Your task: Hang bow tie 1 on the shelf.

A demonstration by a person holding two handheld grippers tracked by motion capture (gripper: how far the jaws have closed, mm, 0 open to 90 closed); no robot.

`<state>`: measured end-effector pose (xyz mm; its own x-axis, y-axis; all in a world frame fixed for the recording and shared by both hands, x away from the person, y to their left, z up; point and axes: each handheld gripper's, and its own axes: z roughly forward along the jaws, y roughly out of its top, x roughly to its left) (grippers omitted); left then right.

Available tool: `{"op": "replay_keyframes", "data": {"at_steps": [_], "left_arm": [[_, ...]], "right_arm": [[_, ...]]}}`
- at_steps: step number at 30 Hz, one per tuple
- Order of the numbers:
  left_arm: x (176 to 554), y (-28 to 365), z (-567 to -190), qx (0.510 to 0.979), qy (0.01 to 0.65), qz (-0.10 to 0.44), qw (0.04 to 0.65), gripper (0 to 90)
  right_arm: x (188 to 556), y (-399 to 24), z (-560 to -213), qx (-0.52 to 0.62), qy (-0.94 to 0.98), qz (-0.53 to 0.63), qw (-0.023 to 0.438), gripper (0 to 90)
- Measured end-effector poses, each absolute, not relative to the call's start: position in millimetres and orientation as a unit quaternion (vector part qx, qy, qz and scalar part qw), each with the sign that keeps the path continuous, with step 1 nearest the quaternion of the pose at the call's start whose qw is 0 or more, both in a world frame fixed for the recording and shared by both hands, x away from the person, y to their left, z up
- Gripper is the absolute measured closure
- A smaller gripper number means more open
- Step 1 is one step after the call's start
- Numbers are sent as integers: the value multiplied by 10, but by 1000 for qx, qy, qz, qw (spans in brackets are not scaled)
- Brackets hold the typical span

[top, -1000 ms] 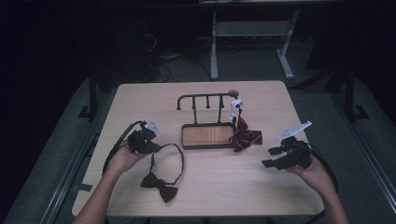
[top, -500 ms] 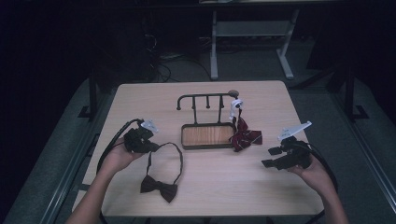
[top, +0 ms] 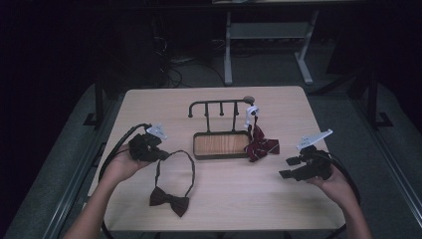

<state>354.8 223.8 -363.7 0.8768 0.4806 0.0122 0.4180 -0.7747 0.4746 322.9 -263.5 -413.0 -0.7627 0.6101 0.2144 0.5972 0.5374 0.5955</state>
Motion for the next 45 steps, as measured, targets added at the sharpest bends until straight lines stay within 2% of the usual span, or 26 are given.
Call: {"op": "replay_keyframes", "data": {"at_steps": [18,45], "left_arm": [[3485,2195,-3425,946,215,67,234,900],[3480,2117,-3296,950,199,67,230,900]], "right_arm": [[3239,-2658,-4140,345,876,337,10,359],[3233,-2696,-4127,349,873,340,13,348]]}}
